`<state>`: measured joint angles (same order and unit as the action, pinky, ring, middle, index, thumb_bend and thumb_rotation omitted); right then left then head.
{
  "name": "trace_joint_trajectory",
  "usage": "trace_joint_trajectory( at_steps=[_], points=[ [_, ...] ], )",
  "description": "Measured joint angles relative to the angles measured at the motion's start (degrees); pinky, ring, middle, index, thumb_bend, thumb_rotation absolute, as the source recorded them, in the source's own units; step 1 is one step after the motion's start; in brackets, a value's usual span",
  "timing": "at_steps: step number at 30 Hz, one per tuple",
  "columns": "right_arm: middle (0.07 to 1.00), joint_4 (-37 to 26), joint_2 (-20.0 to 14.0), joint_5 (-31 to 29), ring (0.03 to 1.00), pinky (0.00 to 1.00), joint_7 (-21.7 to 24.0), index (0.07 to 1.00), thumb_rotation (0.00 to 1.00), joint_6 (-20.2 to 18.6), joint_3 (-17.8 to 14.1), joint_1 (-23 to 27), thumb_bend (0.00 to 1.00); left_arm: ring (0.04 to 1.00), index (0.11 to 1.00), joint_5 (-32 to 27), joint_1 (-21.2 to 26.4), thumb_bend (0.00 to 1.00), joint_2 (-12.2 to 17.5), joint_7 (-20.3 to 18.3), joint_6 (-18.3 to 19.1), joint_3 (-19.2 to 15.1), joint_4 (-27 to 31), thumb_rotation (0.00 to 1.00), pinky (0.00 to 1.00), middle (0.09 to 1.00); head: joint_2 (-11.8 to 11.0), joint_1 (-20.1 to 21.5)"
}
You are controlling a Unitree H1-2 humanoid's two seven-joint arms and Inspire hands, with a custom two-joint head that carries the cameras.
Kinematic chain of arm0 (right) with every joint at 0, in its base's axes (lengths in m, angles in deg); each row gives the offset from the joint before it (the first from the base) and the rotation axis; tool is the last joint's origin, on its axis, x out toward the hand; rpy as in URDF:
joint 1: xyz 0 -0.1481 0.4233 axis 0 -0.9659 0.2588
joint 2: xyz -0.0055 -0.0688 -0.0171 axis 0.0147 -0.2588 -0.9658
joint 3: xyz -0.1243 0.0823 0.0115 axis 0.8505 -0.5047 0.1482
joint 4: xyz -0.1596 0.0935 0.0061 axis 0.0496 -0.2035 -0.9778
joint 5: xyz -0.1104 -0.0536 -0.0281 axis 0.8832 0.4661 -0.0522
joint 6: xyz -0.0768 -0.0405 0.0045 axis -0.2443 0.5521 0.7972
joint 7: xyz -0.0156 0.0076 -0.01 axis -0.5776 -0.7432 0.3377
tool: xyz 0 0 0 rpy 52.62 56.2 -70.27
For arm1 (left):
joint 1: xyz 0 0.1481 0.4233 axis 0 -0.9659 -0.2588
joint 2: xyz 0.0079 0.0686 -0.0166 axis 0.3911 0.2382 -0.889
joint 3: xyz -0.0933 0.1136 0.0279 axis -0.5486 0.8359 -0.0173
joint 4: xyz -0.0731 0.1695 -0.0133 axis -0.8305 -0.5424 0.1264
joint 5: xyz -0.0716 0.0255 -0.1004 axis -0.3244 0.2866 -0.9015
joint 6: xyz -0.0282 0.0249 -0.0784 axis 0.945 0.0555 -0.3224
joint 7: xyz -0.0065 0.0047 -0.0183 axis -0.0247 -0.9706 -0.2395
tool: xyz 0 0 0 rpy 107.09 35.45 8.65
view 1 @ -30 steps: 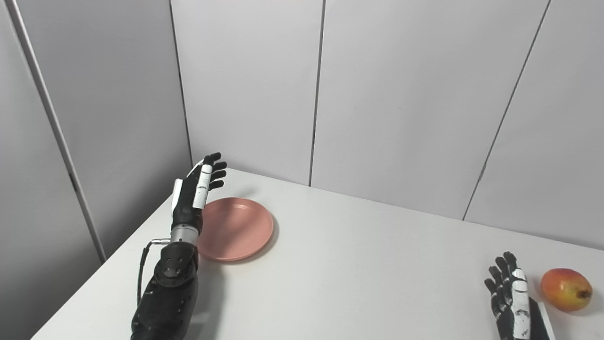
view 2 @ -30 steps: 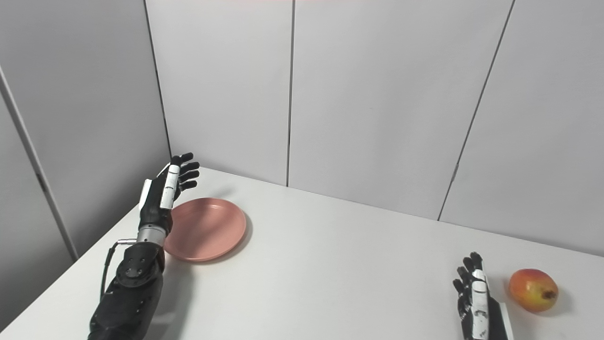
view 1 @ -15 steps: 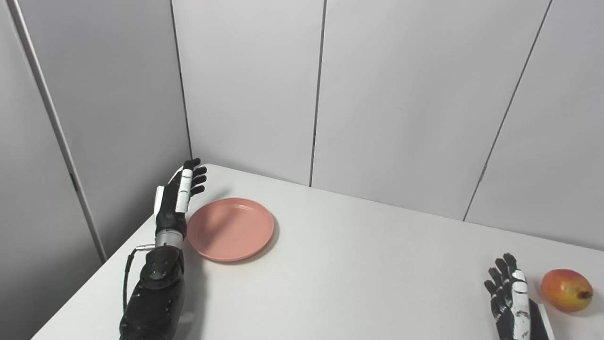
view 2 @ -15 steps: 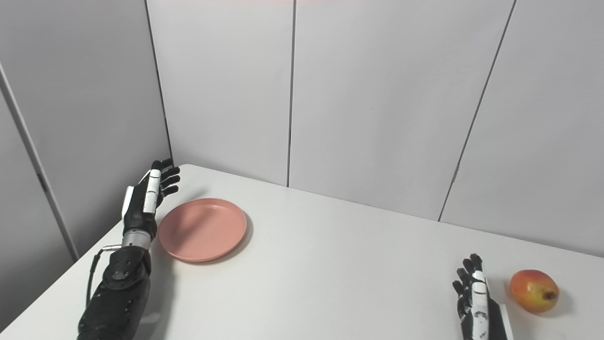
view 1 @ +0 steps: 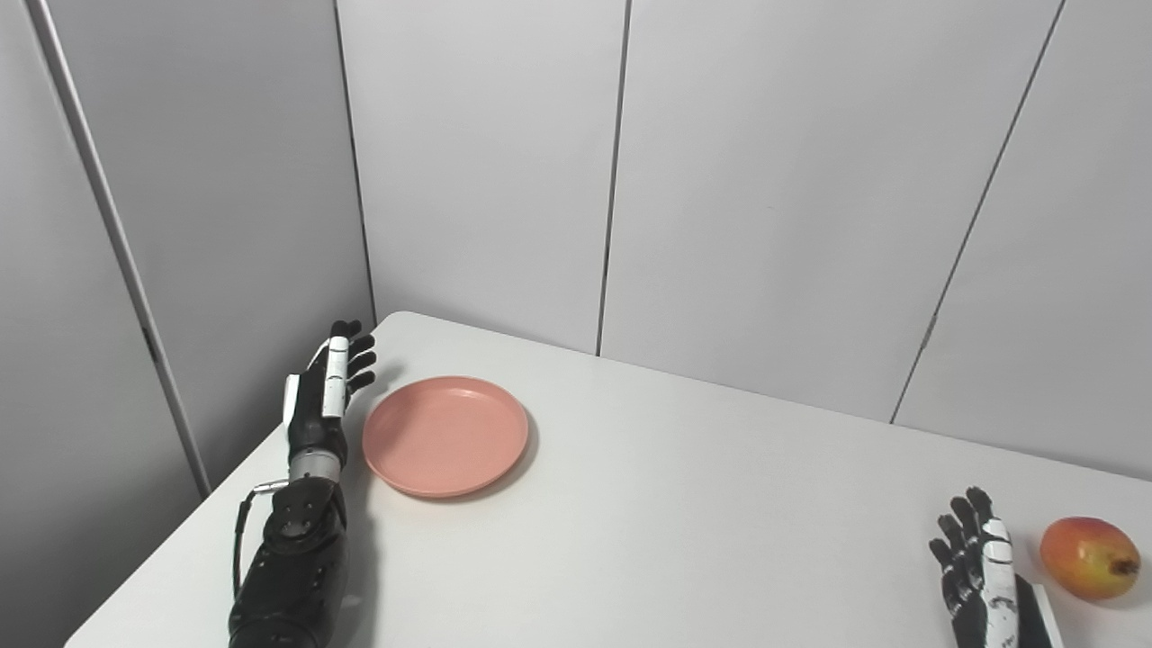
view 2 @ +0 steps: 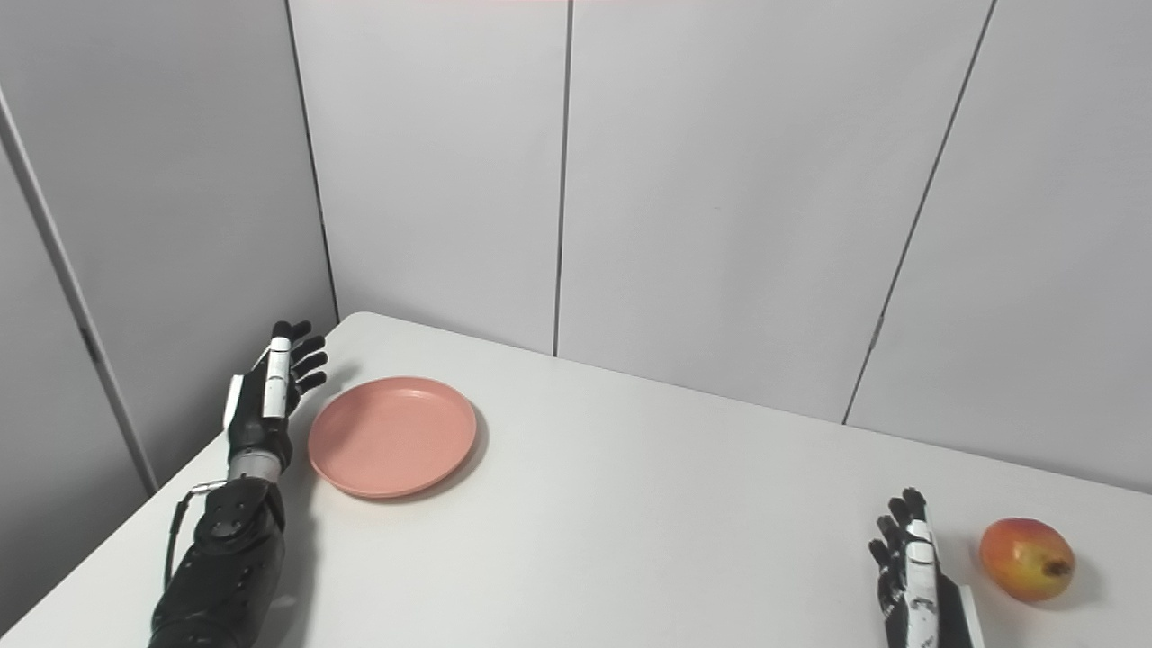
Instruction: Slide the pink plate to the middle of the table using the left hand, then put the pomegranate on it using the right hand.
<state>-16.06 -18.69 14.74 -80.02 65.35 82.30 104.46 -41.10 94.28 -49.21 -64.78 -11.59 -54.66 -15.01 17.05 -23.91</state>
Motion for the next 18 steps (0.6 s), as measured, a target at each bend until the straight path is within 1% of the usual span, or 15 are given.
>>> trace_joint_trajectory(
  at_steps=[2, 7, 9, 12, 14, 18],
  points=[
    [1.000, -0.25, 0.10, 0.19, 1.000, 1.00, -0.07, 1.000, 1.00, -0.09, 0.01, -0.15, 0.23, 0.805, 0.799, 0.03, 0.29, 0.68, 0.21, 0.00, -0.23, 0.33, -1.55, 1.00, 0.77, 0.804, 0.00, 0.00],
    [1.000, -0.77, 0.15, 0.23, 1.000, 1.00, -0.05, 1.000, 1.00, -0.20, 0.04, -0.56, 0.23, 0.823, 0.818, 0.03, 0.32, 0.66, 0.25, -0.47, -0.36, 1.08, -2.46, 1.00, 0.79, 0.824, 0.00, 0.17],
    [1.000, -0.79, 0.15, 0.29, 1.000, 1.00, -0.05, 1.000, 1.00, -0.27, 0.04, -0.56, 0.23, 0.827, 0.821, 0.02, 0.50, 0.66, 0.24, -1.48, -0.71, 1.69, -3.11, 1.00, 0.82, 0.827, 0.00, 0.18],
    [1.000, -0.86, 0.20, 0.33, 1.000, 1.00, -0.06, 1.000, 1.00, -0.47, 0.04, -0.58, 0.23, 0.832, 0.825, -0.11, 1.04, 0.65, 0.13, -3.13, -1.31, 2.44, -4.79, 1.00, 0.82, 0.834, 0.09, 0.35],
    [1.000, -0.96, 0.25, 0.22, 1.000, 1.00, -0.05, 1.000, 1.00, -1.10, 0.02, -0.60, 0.24, 0.833, 0.827, -0.36, 1.64, 0.65, 0.13, -4.41, -2.76, 2.75, -5.96, 1.00, 0.82, 0.837, 0.09, 0.35],
    [1.000, -0.99, 0.36, 0.13, 1.000, 1.00, -0.04, 1.000, 1.00, -1.45, 0.01, -0.61, 0.24, 0.834, 0.823, -1.13, 2.73, 0.67, 0.13, -5.77, -3.12, 3.01, -7.90, 1.00, 0.83, 0.837, 0.09, 0.35]
  ],
)
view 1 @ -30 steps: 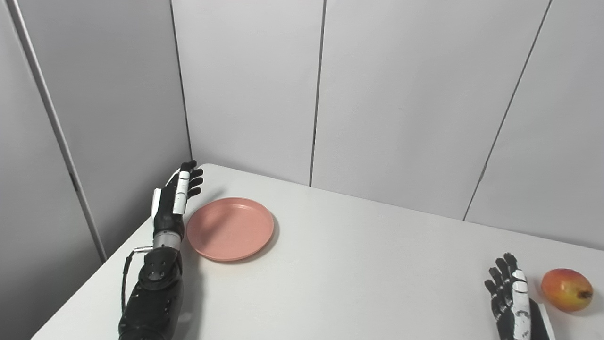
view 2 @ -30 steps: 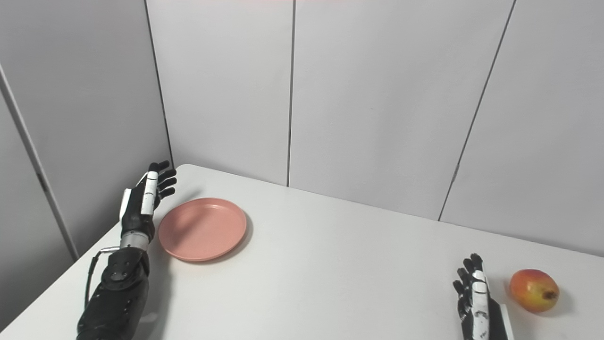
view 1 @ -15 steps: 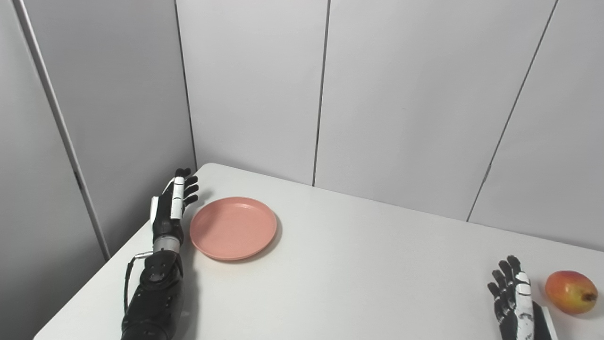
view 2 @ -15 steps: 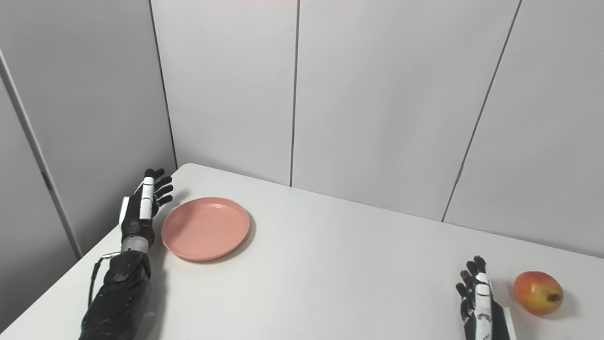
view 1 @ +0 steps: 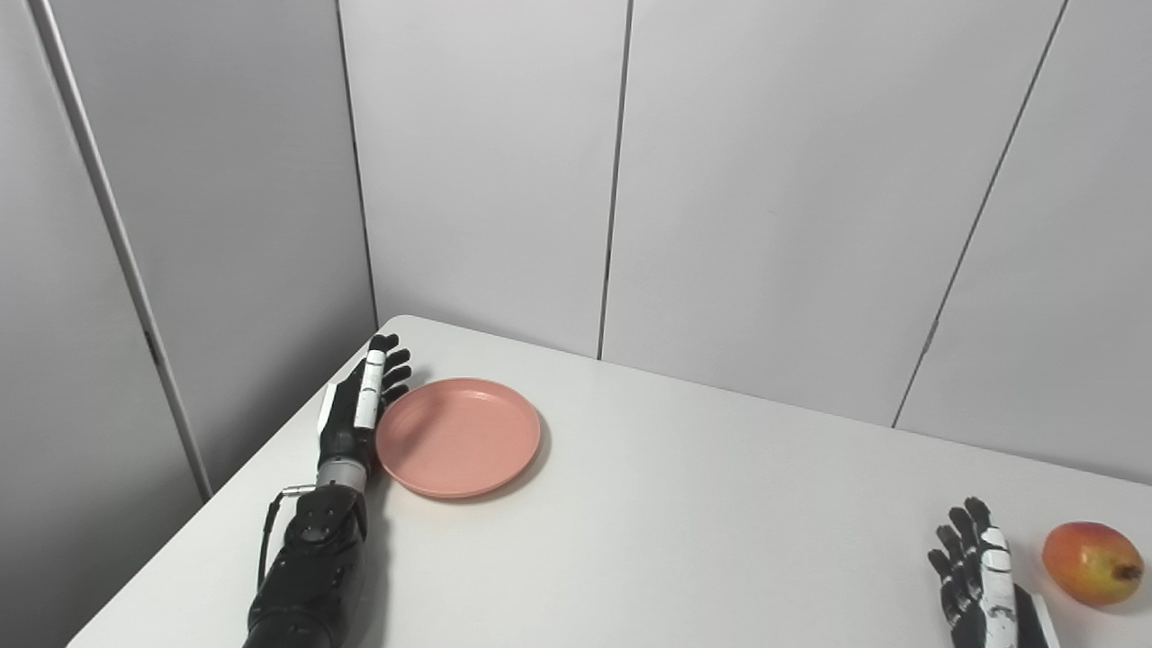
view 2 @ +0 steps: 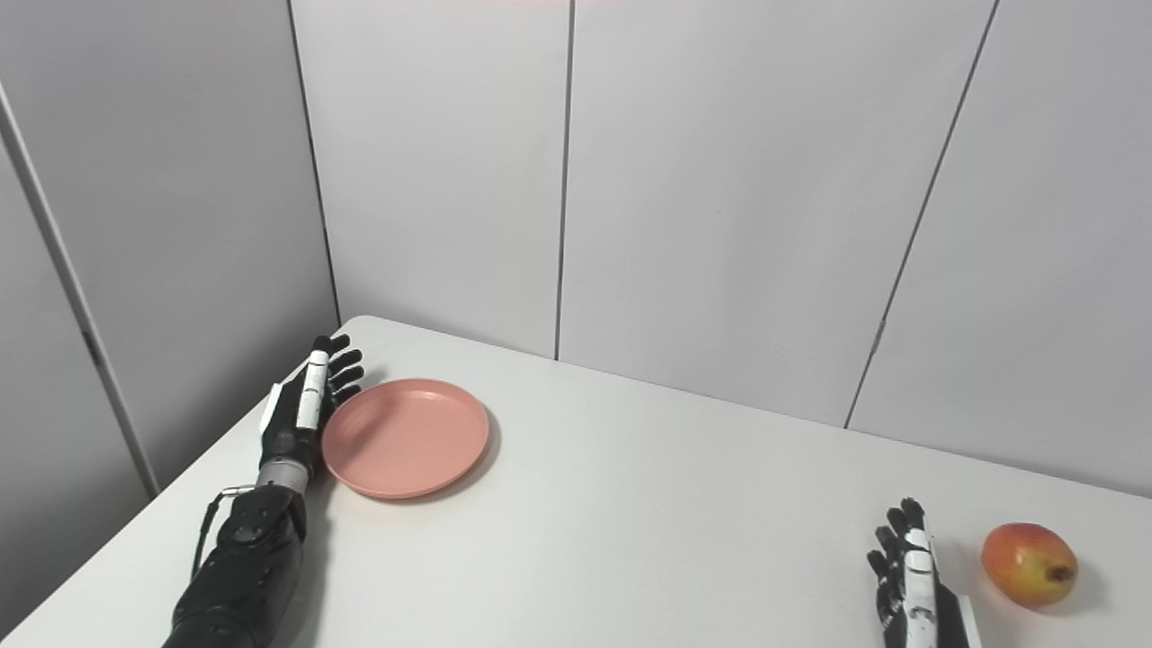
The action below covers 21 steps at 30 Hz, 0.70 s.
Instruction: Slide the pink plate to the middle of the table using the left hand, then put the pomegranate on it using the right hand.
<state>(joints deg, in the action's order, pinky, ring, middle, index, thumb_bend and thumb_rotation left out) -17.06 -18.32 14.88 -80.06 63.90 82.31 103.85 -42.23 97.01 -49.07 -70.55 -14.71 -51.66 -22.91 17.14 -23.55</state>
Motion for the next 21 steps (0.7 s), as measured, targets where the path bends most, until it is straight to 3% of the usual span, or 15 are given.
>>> trace_joint_trajectory(
  at_steps=[8, 15, 21],
  points=[
    [1.000, 0.00, 0.00, 0.00, 1.000, 1.00, 0.01, 1.000, 1.00, 0.00, 0.01, 0.00, 0.24, 0.826, 0.811, -2.39, 1.36, 0.65, -0.07, -3.11, -1.17, -0.20, -2.40, 1.00, 0.79, 0.825, 0.17, -0.09],
    [1.000, 0.02, -0.01, 0.10, 1.000, 1.00, 0.02, 1.000, 1.00, 0.00, 0.00, 0.00, 0.24, 0.823, 0.819, -2.48, 1.47, 0.65, -0.17, -3.30, -1.48, 0.44, -2.50, 1.00, 0.78, 0.831, 0.35, 0.26],
    [1.000, 0.03, 0.02, 0.21, 1.000, 1.00, 0.00, 1.000, 1.00, 0.00, 0.01, 0.00, 0.24, 0.848, 0.835, -2.62, 1.67, 0.66, -0.65, -4.37, -1.41, 0.93, -2.45, 1.00, 0.83, 0.845, 0.53, 0.70]
  ],
)
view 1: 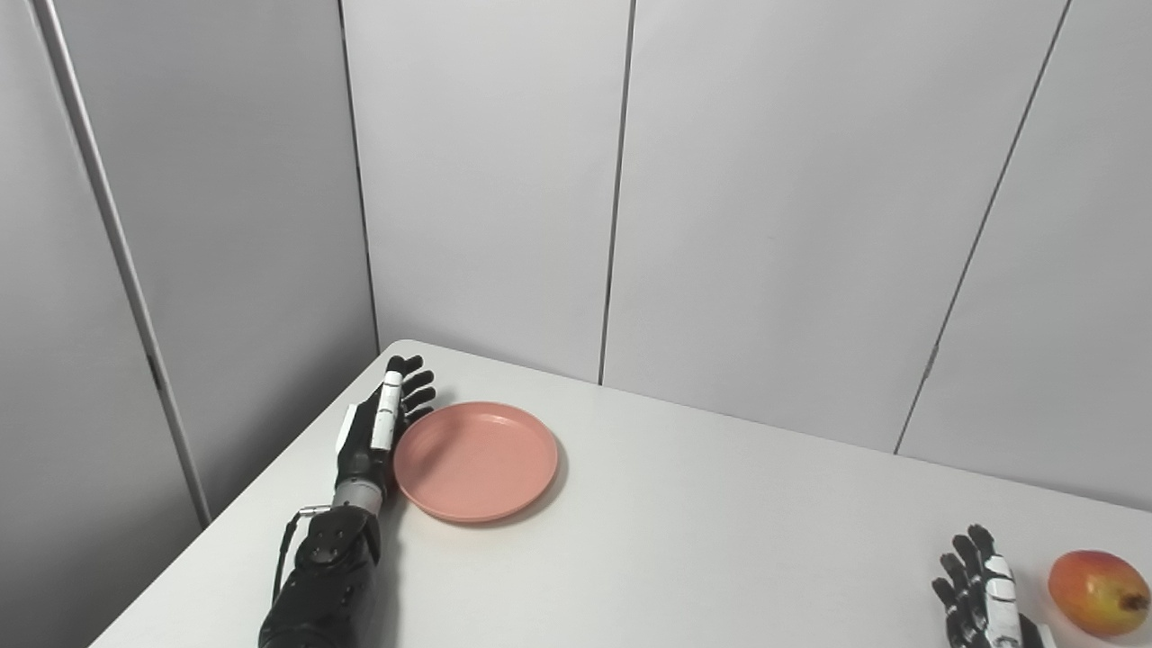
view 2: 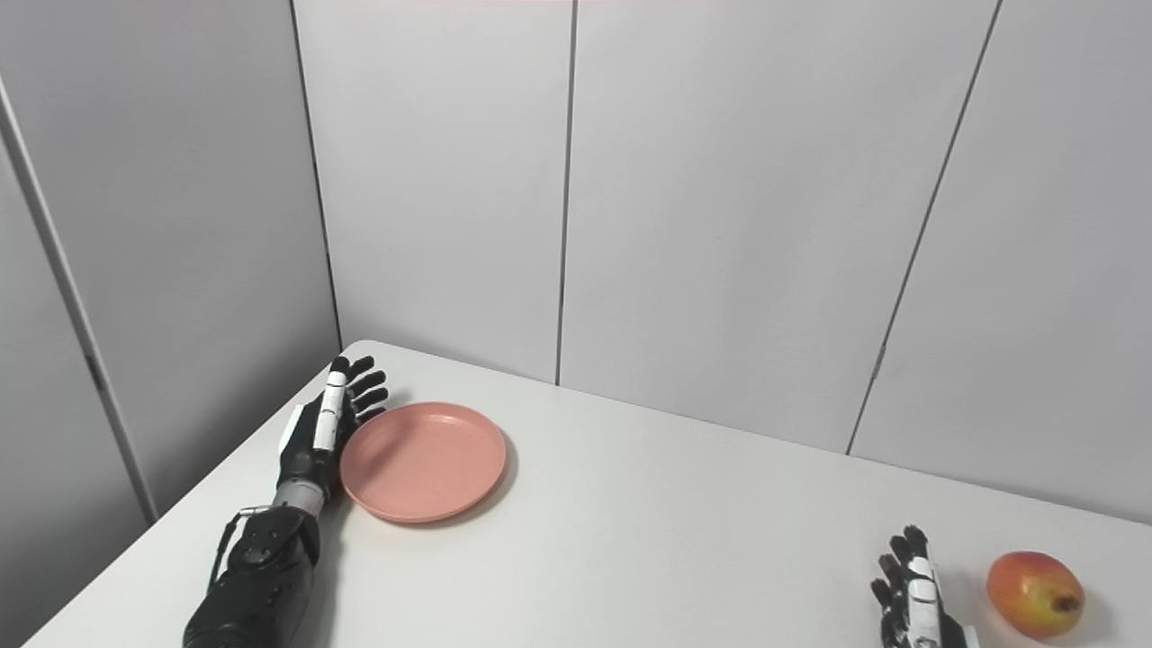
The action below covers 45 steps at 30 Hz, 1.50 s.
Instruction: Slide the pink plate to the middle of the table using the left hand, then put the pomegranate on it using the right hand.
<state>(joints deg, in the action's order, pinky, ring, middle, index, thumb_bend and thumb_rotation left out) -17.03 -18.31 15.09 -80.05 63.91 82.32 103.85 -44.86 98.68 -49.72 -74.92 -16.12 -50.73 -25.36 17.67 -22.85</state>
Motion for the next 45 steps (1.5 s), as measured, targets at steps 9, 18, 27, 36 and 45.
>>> trace_joint_trajectory(
  at_steps=[9, 18, 27, 36, 45],
  points=[
    [1.000, 0.00, 0.06, 0.59, 1.000, 1.00, -0.10, 1.000, 0.97, 0.00, 0.22, 0.00, 0.29, 0.856, 0.839, -0.80, 0.43, 0.66, -1.71, -2.03, 0.50, 1.13, 0.56, 1.00, 0.83, 0.853, 0.18, 0.62],
    [1.000, 0.08, 0.06, 1.12, 1.000, 1.00, -0.16, 1.000, 0.98, 0.02, 0.32, 0.03, 0.28, 0.866, 0.854, 0.38, -0.23, 0.65, -4.22, -2.02, 2.17, 3.58, 4.11, 1.00, 0.84, 0.864, 0.79, 1.32],
    [1.000, 1.03, 0.05, 1.14, 1.000, 1.00, -0.08, 1.000, 0.94, 0.25, 0.26, 0.63, 0.31, 0.875, 0.867, 1.65, -1.44, 0.63, -6.25, -1.96, 5.24, 5.85, 7.85, 1.00, 0.87, 0.873, 2.02, 2.73],
    [0.998, 3.36, -0.15, 1.24, 0.992, 1.00, 0.21, 0.999, 0.90, 2.24, 0.21, 2.09, 0.39, 0.875, 0.866, 1.66, -2.15, 0.64, -8.16, -2.21, 7.27, 6.77, 10.35, 1.00, 0.86, 0.873, 3.95, 6.67],
    [0.988, 4.24, -0.15, 1.22, 0.975, 1.00, 0.23, 0.985, 0.84, 2.96, 0.28, 2.77, 0.49, 0.895, 0.879, 2.72, -3.71, 0.63, -9.00, -2.23, 10.27, 8.36, 14.42, 1.00, 0.88, 0.887, 6.94, 13.52]
  ],
)
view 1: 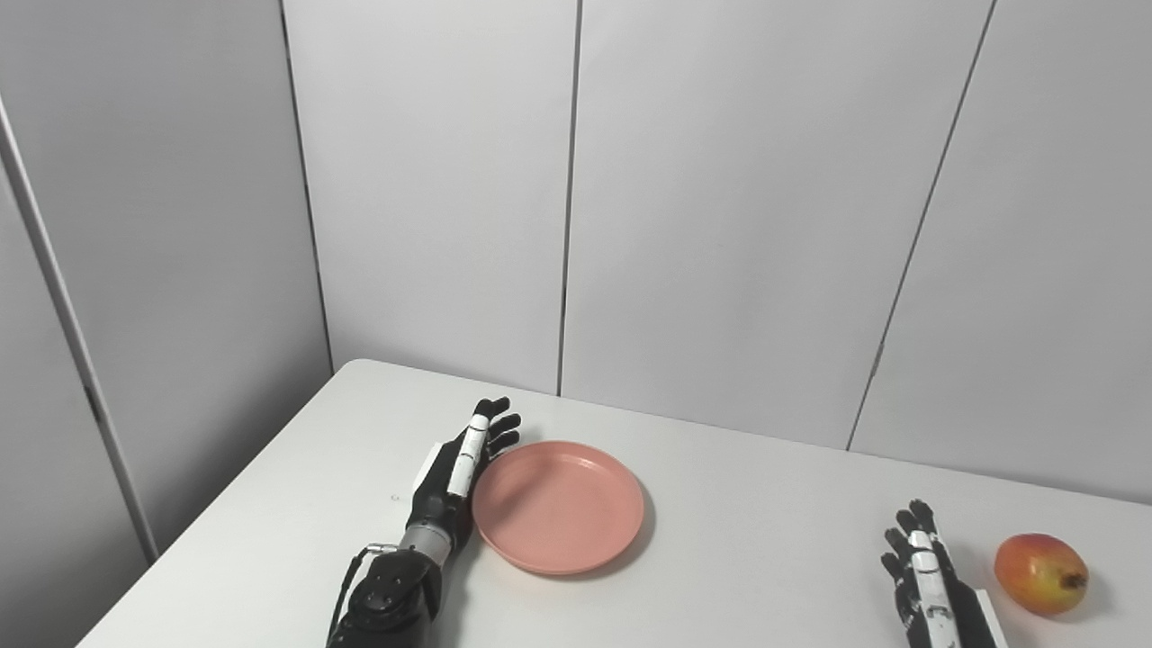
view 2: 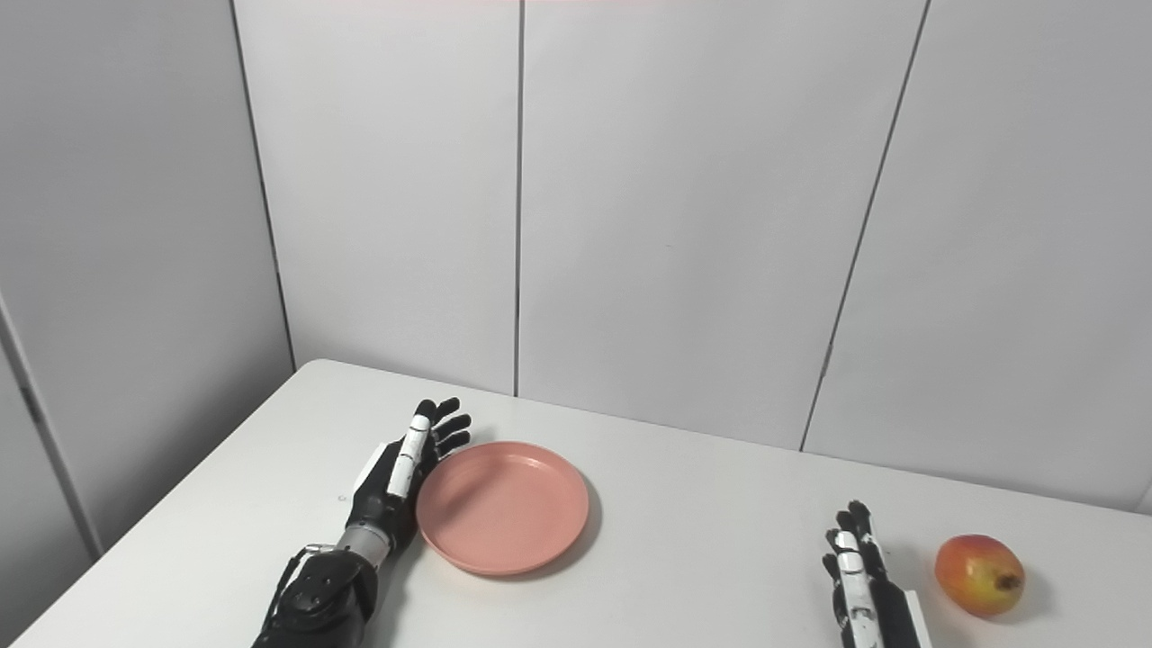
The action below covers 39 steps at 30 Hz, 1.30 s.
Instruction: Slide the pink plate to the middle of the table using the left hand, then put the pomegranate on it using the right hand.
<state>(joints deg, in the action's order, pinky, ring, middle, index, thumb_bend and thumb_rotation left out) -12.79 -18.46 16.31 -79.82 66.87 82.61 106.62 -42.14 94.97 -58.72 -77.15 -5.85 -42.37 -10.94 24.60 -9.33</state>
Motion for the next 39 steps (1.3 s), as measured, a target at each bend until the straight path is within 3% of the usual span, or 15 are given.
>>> trace_joint_trajectory(
  at_steps=[14, 16, 27, 39],
  points=[
    [1.000, -0.87, 0.90, 2.49, 0.990, 1.00, -1.50, 0.988, 0.85, -0.83, 1.36, -0.40, 0.62, 0.893, 0.882, 0.53, -2.84, 0.62, -1.34, 0.02, 7.29, 1.54, 7.99, 1.00, 0.88, 0.887, 2.82, 5.11],
    [1.000, -0.86, 1.07, 2.85, 0.991, 1.00, -1.81, 0.987, 0.85, -0.99, 1.49, -0.38, 0.62, 0.892, 0.881, 1.13, -2.93, 0.61, -1.40, 0.03, 8.22, 1.79, 8.61, 1.00, 0.88, 0.885, 3.26, 7.47],
    [0.999, -0.83, 2.79, 4.21, 0.994, 1.00, -3.59, 0.976, 0.87, -1.87, 1.93, -0.23, 0.58, 0.905, 0.903, 1.11, -4.56, 0.60, -2.77, -0.42, 10.33, 2.91, 12.17, 1.00, 0.88, 0.903, 4.05, 13.89],
    [0.996, -0.66, 3.66, 4.66, 0.983, 1.00, -4.28, 0.975, 0.86, -1.87, 2.63, -0.12, 0.57, 0.937, 0.921, 1.32, -5.66, 0.60, -4.09, -0.75, 10.57, 4.29, 13.87, 1.00, 0.91, 0.933, 4.75, 16.71]
  ],
)
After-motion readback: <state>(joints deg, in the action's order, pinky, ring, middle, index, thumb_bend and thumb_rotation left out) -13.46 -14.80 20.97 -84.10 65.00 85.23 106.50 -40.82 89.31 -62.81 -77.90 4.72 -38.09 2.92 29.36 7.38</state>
